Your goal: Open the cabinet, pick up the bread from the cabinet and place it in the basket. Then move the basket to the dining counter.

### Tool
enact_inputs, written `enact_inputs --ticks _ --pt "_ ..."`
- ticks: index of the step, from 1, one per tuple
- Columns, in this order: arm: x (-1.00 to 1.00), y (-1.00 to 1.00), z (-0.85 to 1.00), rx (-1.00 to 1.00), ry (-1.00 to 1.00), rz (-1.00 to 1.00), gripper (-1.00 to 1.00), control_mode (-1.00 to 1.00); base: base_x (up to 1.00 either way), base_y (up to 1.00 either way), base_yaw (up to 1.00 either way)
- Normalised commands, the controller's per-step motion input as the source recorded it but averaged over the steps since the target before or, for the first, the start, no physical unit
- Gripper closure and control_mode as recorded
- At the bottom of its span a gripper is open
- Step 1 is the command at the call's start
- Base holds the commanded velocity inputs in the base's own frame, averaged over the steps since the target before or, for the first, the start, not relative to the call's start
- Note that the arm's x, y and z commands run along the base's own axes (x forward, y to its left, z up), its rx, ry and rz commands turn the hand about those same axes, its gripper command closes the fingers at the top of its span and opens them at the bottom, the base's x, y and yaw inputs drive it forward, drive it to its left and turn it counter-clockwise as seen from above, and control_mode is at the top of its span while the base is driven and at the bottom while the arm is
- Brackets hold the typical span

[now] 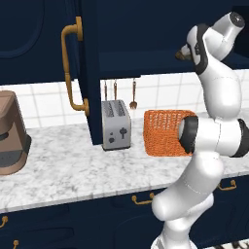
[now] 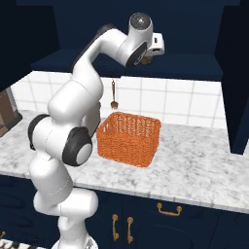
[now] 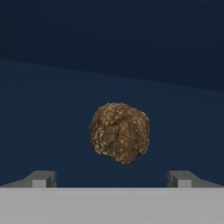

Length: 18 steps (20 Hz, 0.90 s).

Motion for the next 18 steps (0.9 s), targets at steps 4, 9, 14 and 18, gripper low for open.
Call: enact_inputs --ticks 4,9,14,18 --pt "0.24 0.0 -0.04 0.01 0.0 0.03 -1.0 -1.0 0.0 0.0 0.0" --pt "0.4 0.0 0.0 0.01 0.0 0.07 -1.0 -1.0 0.0 0.0 0.0" --pt "0.45 0.0 0.0 0.0 0.09 0.01 -1.0 -1.0 0.0 0.0 0.0" --pt "0.4 0.0 0.0 0.0 0.12 0.0 -1.0 -1.0 0.0 0.0 0.0"
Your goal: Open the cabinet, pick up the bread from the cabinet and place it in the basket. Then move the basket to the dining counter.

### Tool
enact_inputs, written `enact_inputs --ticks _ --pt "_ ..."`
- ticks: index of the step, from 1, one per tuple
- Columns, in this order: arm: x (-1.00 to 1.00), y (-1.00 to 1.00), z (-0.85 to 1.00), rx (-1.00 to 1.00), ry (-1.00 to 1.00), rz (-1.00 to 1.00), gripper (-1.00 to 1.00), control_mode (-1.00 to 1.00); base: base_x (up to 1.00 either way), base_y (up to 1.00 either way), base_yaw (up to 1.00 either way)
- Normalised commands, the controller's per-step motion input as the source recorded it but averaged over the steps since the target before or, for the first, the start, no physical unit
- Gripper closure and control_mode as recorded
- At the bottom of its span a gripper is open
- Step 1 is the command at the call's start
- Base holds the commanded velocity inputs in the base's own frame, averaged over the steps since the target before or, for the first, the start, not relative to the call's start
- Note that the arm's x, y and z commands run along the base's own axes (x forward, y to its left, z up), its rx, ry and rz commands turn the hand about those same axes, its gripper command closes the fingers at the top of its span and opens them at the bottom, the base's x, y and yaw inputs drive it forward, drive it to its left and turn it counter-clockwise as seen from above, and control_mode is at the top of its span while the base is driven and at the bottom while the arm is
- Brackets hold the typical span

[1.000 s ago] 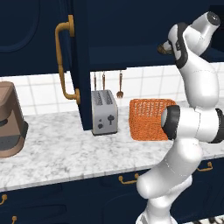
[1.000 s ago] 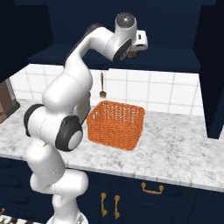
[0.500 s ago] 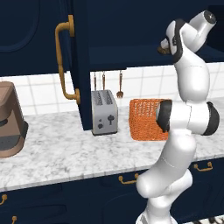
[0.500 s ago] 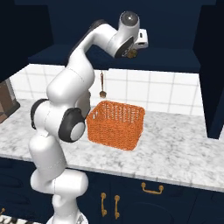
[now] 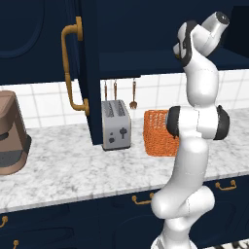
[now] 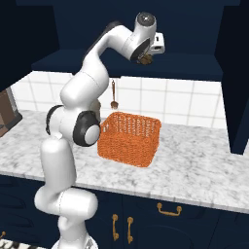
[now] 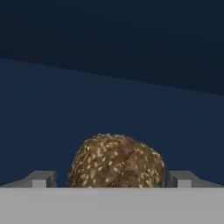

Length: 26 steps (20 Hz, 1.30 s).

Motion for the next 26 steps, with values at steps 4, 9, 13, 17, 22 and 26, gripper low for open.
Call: enact_inputs --ticks 4,9,13,17,22,26 --pt "0.41 -0.02 -0.01 0.0 0.05 0.0 -1.0 -1.0 0.0 0.0 0.0" --pt "0.1 0.0 -0.27 0.0 0.09 0.0 -1.0 -1.0 0.0 0.0 0.0" --pt "0.0 0.0 -0.42 0.0 0.05 0.0 -1.0 -1.0 0.0 0.0 0.0" --pt "0.0 0.0 -0.59 0.03 0.01 0.03 -1.0 -1.0 0.0 0.0 0.0" --pt "0.0 0.11 -0.53 0.09 0.0 0.05 1.0 -1.0 0.0 0.0 0.0" --pt "-0.06 0.22 -0.28 0.0 0.0 0.0 1.0 -1.0 0.0 0.0 0.0"
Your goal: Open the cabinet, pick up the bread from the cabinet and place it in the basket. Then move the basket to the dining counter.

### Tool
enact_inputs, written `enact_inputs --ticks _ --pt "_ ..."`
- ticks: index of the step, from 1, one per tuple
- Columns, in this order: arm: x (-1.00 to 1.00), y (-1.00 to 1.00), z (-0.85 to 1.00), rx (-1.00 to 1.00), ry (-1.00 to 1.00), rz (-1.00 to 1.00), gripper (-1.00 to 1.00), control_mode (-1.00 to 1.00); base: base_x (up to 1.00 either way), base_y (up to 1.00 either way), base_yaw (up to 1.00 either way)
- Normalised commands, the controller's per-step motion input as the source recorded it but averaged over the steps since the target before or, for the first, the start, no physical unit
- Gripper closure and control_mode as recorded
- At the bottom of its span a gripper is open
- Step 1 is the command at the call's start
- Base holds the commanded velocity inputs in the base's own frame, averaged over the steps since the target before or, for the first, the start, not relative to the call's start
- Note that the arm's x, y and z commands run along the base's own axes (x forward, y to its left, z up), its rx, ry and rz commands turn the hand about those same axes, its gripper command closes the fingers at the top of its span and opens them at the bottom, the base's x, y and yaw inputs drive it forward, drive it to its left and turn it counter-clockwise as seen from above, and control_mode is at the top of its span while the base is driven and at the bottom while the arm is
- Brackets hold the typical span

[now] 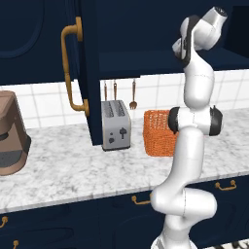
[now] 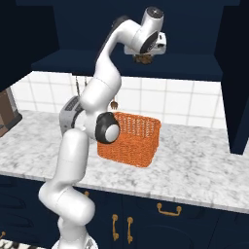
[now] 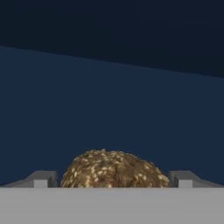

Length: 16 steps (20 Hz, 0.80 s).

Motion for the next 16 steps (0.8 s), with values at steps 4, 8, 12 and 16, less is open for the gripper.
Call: enact_inputs --ticks 4,8,12,16 --pt "-0.1 0.17 -0.53 0.09 0.0 0.0 1.0 -1.0 0.0 0.0 0.0" --pt "-0.09 0.0 -0.48 0.27 -0.06 0.0 1.0 -1.0 0.0 0.0 0.0" --pt "-0.41 0.08 -0.13 0.2 -0.26 0.0 1.0 -1.0 0.0 0.0 0.0" --pt "-0.3 0.06 0.01 0.14 -0.23 0.0 1.0 -1.0 0.0 0.0 0.0"
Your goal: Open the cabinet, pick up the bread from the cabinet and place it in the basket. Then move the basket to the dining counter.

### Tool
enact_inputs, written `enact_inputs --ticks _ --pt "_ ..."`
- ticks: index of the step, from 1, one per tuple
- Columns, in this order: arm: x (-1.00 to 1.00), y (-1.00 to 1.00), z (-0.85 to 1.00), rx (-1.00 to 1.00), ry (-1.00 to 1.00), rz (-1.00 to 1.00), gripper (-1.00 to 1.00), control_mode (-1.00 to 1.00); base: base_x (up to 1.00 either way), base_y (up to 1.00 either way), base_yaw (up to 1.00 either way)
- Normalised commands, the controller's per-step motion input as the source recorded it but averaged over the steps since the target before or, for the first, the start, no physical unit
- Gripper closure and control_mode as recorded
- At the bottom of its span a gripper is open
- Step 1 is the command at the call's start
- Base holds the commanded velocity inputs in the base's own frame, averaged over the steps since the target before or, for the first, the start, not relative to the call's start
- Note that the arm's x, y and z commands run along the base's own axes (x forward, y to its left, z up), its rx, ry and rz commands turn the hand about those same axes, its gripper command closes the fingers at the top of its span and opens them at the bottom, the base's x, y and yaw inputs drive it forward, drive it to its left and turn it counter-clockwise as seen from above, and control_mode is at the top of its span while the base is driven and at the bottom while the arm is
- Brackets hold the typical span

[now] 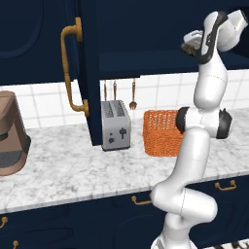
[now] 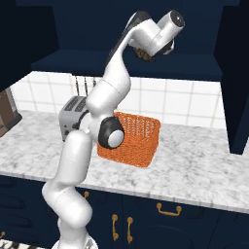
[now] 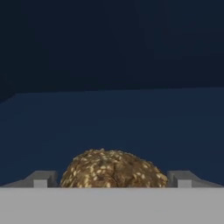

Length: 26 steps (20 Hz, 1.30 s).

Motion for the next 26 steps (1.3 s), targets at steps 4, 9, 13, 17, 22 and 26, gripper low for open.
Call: enact_inputs --ticks 4,9,13,17,22,26 --pt "-0.44 0.44 -0.06 0.0 -0.25 0.0 1.0 -1.0 0.0 0.0 0.0" --pt "-0.39 0.61 -0.09 -0.02 -0.35 -0.01 1.0 -1.0 0.0 0.0 0.0" --pt "-0.24 0.66 -0.19 0.0 -0.28 -0.05 1.0 -1.0 0.0 0.0 0.0" --pt "-0.25 0.39 -0.17 0.07 -0.19 -0.04 1.0 -1.0 0.0 0.0 0.0" --pt "-0.7 0.16 0.02 0.02 -0.12 -0.08 1.0 -1.0 0.0 0.0 0.0" --pt "-1.0 0.28 0.1 0.0 -0.08 -0.1 1.0 -1.0 0.0 0.0 0.0"
